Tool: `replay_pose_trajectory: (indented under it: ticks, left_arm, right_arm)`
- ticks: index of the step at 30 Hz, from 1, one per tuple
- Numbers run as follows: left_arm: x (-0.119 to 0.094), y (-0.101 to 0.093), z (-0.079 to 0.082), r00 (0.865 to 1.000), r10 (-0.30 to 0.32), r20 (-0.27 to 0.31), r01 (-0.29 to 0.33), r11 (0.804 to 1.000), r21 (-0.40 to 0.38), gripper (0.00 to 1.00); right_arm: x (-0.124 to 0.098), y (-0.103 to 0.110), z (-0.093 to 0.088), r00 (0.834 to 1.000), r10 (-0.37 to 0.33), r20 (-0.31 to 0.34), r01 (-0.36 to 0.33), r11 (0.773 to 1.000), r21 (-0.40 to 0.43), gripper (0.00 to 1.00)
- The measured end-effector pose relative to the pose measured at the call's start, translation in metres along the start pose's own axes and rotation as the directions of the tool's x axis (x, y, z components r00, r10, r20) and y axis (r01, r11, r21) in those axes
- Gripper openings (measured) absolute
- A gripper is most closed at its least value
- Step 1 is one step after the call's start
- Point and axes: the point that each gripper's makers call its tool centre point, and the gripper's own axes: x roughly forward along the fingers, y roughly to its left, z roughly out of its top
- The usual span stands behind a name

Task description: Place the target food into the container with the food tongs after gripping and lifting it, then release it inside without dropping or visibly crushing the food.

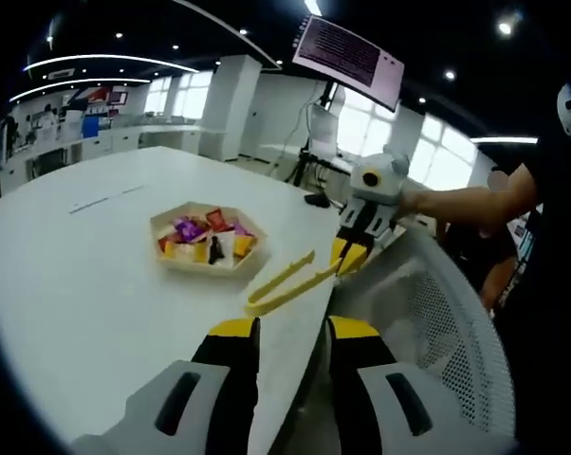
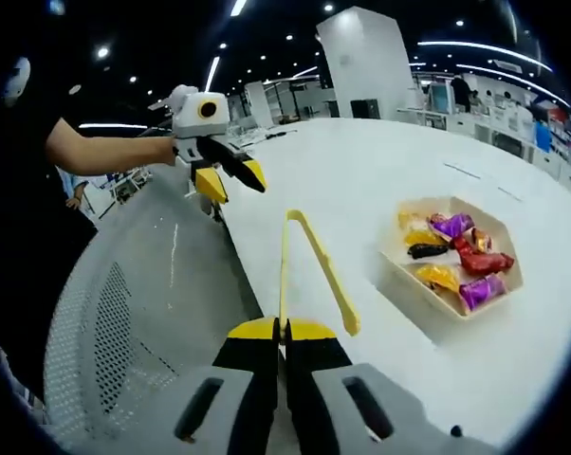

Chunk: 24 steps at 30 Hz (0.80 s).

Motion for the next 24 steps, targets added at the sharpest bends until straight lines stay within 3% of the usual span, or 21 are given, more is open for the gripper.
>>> replay_pose_trajectory:
  ticks: [6, 9, 12, 19, 21, 24]
  left_arm:
    - [0.002, -0.003, -0.008, 1.000, 0.007, -0.019, -0.007, 1.000, -0.023, 0.24]
    - [0.001, -0.002, -0.007, 1.000, 0.021, 0.005, -0.020, 0.999, -0.047, 0.25]
    - [0.001, -0.001, -0.007, 0.999, 0.030, 0.013, -0.029, 0.998, -0.058, 0.25]
    - [0.002, -0.002, -0.022, 0.997, 0.049, -0.055, -0.050, 0.999, -0.014, 0.26]
    - [0.001, -0.003, -0.023, 0.997, 0.048, -0.058, -0.049, 0.999, -0.017, 0.26]
    - [-0.001, -0.005, -0.024, 0.997, 0.046, -0.056, -0.048, 0.999, -0.022, 0.26]
  right_arm:
    - [0.013, -0.012, -0.019, 0.993, -0.003, -0.114, -0.005, 0.997, -0.075, 0.01]
    - [0.017, -0.017, -0.024, 0.988, -0.004, -0.153, -0.014, 0.993, -0.118, 0.01]
    - [0.018, -0.023, -0.022, 0.989, -0.011, -0.148, -0.008, 0.992, -0.130, 0.01]
    - [0.023, -0.031, -0.040, 0.982, -0.037, -0.185, 0.008, 0.988, -0.155, 0.02]
    - [0.025, -0.032, -0.039, 0.985, -0.033, -0.167, -0.005, 0.975, -0.221, 0.02]
    - [0.021, -0.036, -0.041, 0.981, -0.057, -0.188, 0.018, 0.979, -0.205, 0.03]
